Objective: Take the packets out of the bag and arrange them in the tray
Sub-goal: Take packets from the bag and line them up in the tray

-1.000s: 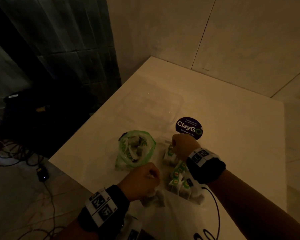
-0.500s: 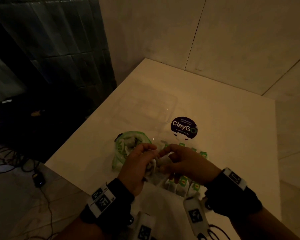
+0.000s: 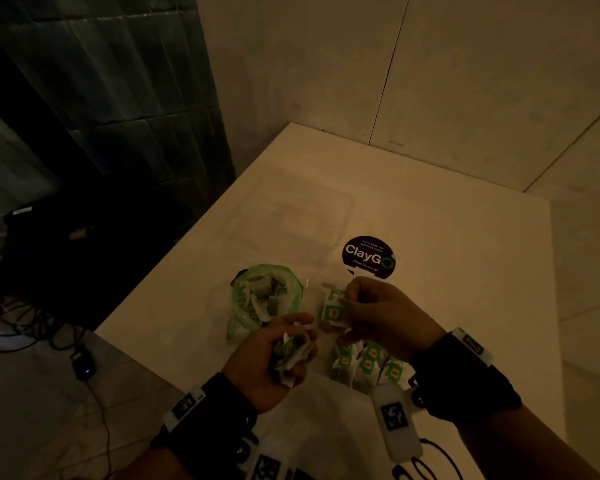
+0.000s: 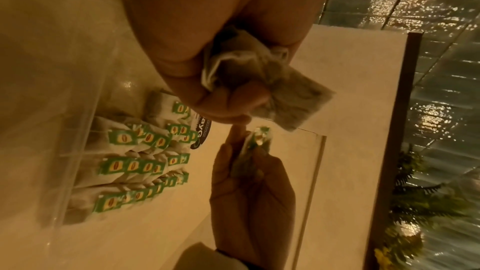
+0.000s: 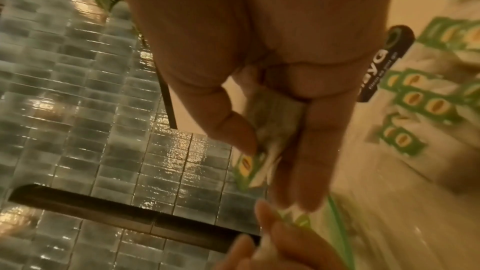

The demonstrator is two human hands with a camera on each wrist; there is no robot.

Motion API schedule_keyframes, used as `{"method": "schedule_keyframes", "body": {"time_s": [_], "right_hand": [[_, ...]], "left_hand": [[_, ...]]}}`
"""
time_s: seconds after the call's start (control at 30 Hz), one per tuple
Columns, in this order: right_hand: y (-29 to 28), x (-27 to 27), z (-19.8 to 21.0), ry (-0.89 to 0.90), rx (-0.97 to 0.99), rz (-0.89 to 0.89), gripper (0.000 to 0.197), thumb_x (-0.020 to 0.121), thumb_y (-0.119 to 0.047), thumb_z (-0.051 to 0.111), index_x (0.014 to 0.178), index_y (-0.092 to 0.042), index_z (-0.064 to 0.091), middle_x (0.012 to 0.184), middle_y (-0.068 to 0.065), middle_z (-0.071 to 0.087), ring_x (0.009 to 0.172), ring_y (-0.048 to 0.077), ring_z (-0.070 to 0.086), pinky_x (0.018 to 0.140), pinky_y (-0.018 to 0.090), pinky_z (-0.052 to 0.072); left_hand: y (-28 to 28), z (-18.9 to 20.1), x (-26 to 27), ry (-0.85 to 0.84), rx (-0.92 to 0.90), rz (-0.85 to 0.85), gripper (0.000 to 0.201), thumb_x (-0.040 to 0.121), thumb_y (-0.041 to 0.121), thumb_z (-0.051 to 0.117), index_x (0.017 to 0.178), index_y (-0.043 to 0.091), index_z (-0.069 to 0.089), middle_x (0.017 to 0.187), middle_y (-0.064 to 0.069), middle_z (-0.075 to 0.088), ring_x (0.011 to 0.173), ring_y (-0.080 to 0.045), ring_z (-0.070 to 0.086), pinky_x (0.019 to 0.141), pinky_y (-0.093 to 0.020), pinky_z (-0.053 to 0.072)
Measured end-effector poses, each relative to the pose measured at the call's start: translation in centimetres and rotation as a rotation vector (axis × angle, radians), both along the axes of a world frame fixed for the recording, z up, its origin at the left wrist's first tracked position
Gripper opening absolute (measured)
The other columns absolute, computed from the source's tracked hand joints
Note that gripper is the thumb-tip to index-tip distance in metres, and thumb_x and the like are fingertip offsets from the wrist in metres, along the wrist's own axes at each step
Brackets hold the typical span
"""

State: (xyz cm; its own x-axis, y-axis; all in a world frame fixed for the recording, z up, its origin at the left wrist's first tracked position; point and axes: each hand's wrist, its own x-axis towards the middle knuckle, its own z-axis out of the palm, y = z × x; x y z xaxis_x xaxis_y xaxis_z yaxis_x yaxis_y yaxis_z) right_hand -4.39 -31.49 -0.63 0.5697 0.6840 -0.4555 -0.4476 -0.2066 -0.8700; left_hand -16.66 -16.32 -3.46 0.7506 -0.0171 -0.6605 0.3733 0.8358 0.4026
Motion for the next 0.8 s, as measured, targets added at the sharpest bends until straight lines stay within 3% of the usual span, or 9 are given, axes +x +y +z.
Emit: {"method": "schedule_keyframes", "body": {"time_s": [0.1, 0.2, 0.3, 0.43, 0.53, 0.63, 0.8], "right_hand": [[-0.1, 0.3, -0.8, -0.227, -0.124, 0.094, 0.015, 0.086, 0.003, 0.061, 0.094, -0.009, 0.062, 0.077, 0.009, 0.059, 0.069, 0.025, 0.057, 0.067, 0.036, 0.054], [-0.3, 1.1, -1.1, -0.509, -0.321, 0.148, 0.009, 0.080, -0.008, 0.071, 0.088, -0.010, 0.069, 0.079, 0.009, 0.067, 0.073, 0.022, 0.060, 0.082, 0.044, 0.052], [-0.8, 2.3, -1.6, -0.527, -0.397, 0.049, 0.009, 0.080, -0.007, 0.071, 0.082, -0.003, 0.063, 0.067, 0.010, 0.065, 0.060, 0.022, 0.061, 0.071, 0.045, 0.056], [-0.4, 3.4, -2.7, -0.538, -0.498, 0.016, 0.018, 0.079, -0.001, 0.069, 0.091, -0.008, 0.057, 0.072, 0.008, 0.062, 0.057, 0.019, 0.059, 0.059, 0.033, 0.053], [1.2, 3.8, -4.0, -0.540, -0.578, 0.102, 0.018, 0.079, 0.002, 0.063, 0.091, -0.012, 0.059, 0.083, 0.009, 0.066, 0.064, 0.019, 0.061, 0.062, 0.032, 0.055], [3.0, 3.8, -5.7, -0.634, -0.719, 0.252, 0.017, 0.079, -0.003, 0.061, 0.081, -0.019, 0.060, 0.085, 0.002, 0.063, 0.070, 0.013, 0.056, 0.058, 0.022, 0.043], [4.7, 4.0, -7.8, -0.716, -0.831, 0.344, 0.019, 0.081, -0.001, 0.056, 0.083, -0.019, 0.062, 0.090, 0.003, 0.061, 0.082, 0.019, 0.053, 0.070, 0.027, 0.041]], "left_hand": [[-0.1, 0.0, 0.0, 0.005, 0.015, -0.016, 0.023, 0.076, 0.012, 0.058, 0.098, 0.007, 0.062, 0.078, -0.009, 0.061, 0.063, -0.020, 0.058, 0.035, -0.019, 0.037], [0.1, 0.0, -0.2, 0.013, 0.007, -0.019, 0.019, 0.080, 0.013, 0.055, 0.095, 0.007, 0.064, 0.078, -0.009, 0.061, 0.063, -0.021, 0.061, 0.035, -0.020, 0.040], [0.5, -0.1, -0.5, 0.024, 0.004, -0.005, 0.021, 0.079, 0.013, 0.055, 0.097, 0.007, 0.063, 0.076, -0.008, 0.061, 0.061, -0.020, 0.062, 0.034, -0.020, 0.039], [1.2, -0.4, -0.9, 0.037, 0.026, 0.019, 0.020, 0.079, 0.012, 0.055, 0.097, 0.008, 0.063, 0.079, -0.008, 0.059, 0.060, -0.019, 0.061, 0.034, -0.020, 0.038], [1.8, -0.5, -0.9, 0.041, 0.027, 0.040, 0.019, 0.080, 0.012, 0.055, 0.097, 0.008, 0.062, 0.080, -0.008, 0.059, 0.060, -0.019, 0.061, 0.034, -0.020, 0.038], [2.3, -0.4, -0.8, 0.047, 0.039, 0.049, 0.016, 0.086, 0.012, 0.051, 0.098, 0.009, 0.062, 0.081, -0.008, 0.059, 0.060, -0.019, 0.061, 0.034, -0.020, 0.039], [2.3, 0.1, -0.4, 0.041, 0.049, 0.048, 0.016, 0.089, 0.012, 0.049, 0.099, 0.011, 0.062, 0.080, -0.006, 0.059, 0.063, -0.019, 0.059, 0.034, -0.020, 0.038]]}}
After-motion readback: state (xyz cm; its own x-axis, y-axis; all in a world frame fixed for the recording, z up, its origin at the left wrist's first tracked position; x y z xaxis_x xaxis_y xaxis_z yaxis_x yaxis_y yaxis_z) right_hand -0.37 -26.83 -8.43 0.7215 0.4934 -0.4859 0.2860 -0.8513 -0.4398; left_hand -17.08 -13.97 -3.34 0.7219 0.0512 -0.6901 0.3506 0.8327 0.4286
